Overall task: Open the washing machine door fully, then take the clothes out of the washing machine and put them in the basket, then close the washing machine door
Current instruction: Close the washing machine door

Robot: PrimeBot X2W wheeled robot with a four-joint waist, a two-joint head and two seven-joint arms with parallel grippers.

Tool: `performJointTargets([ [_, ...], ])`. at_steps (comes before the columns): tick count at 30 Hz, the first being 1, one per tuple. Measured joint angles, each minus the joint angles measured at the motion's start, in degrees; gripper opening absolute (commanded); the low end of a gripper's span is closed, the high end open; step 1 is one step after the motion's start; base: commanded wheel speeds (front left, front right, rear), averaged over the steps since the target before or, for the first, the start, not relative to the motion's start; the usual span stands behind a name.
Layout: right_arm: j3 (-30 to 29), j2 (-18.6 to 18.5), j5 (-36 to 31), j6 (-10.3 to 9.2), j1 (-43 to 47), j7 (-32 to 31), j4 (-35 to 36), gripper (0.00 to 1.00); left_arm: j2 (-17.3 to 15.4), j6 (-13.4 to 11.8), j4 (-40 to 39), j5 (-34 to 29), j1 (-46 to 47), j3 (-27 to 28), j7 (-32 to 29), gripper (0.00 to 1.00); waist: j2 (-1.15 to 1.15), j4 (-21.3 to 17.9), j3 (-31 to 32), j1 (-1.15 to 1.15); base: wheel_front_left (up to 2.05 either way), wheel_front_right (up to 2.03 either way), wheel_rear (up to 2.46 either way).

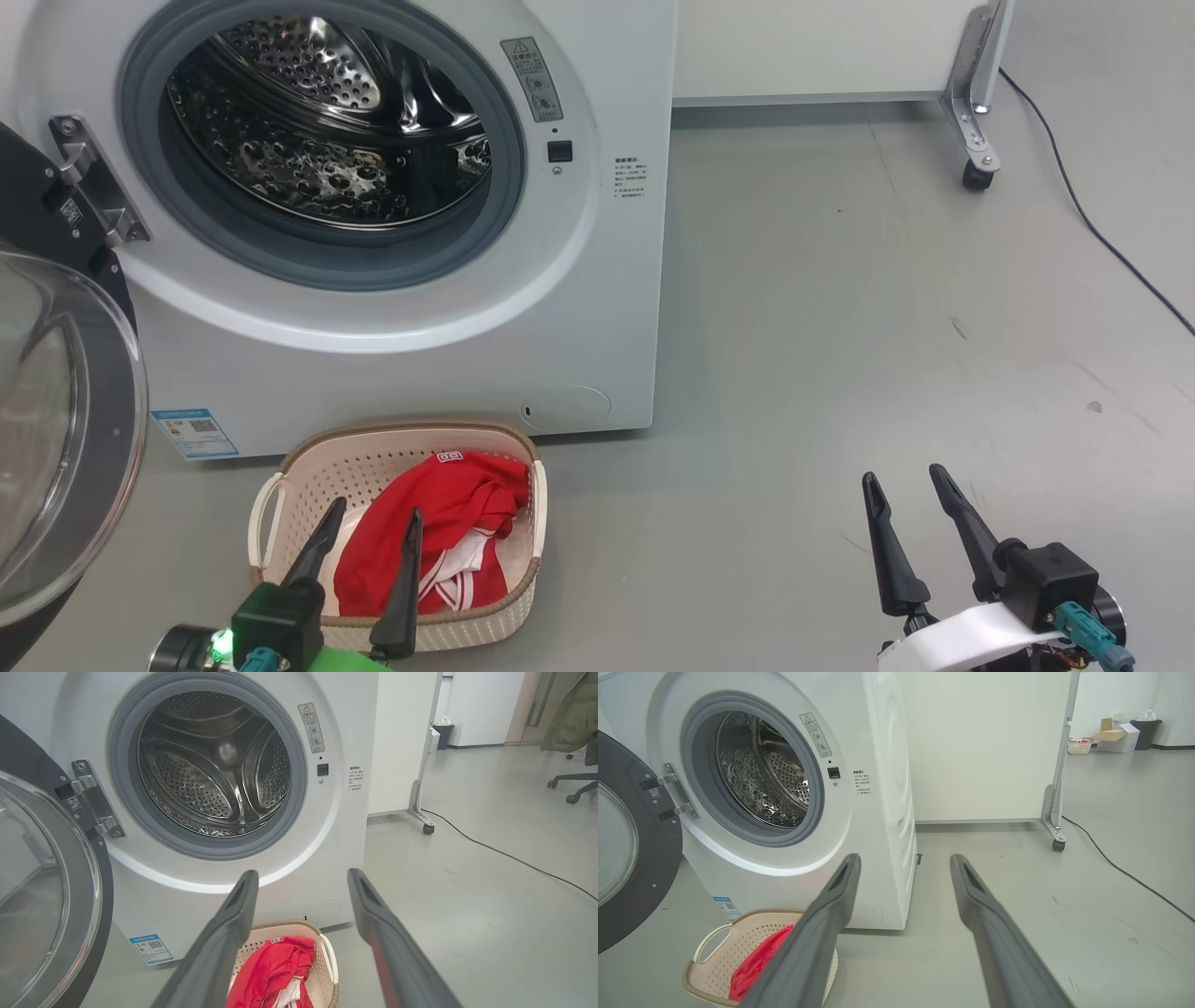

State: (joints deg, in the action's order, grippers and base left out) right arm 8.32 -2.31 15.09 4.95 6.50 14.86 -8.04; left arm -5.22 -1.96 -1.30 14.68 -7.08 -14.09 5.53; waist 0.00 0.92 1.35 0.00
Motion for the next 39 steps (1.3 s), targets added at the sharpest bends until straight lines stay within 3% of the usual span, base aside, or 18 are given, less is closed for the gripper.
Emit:
performJointTargets([
  [15,0.0,0.0,0.0,0.0,0.0,0.0,-0.1,1.0,-0.1,0.0,-1.0,0.0,-0.2,0.0,-0.9,1.0,0.0,-0.4,0.2,0.0,-0.55,0.55,-0.01],
  [39,-0.1,0.0,0.0,0.01,0.0,0.0,-0.2,1.0,-0.3,-0.4,-1.7,0.0,-0.3,-0.3,-1.4,1.0,0.0,-0.4,-0.1,0.0,-0.03,0.03,0.0],
])
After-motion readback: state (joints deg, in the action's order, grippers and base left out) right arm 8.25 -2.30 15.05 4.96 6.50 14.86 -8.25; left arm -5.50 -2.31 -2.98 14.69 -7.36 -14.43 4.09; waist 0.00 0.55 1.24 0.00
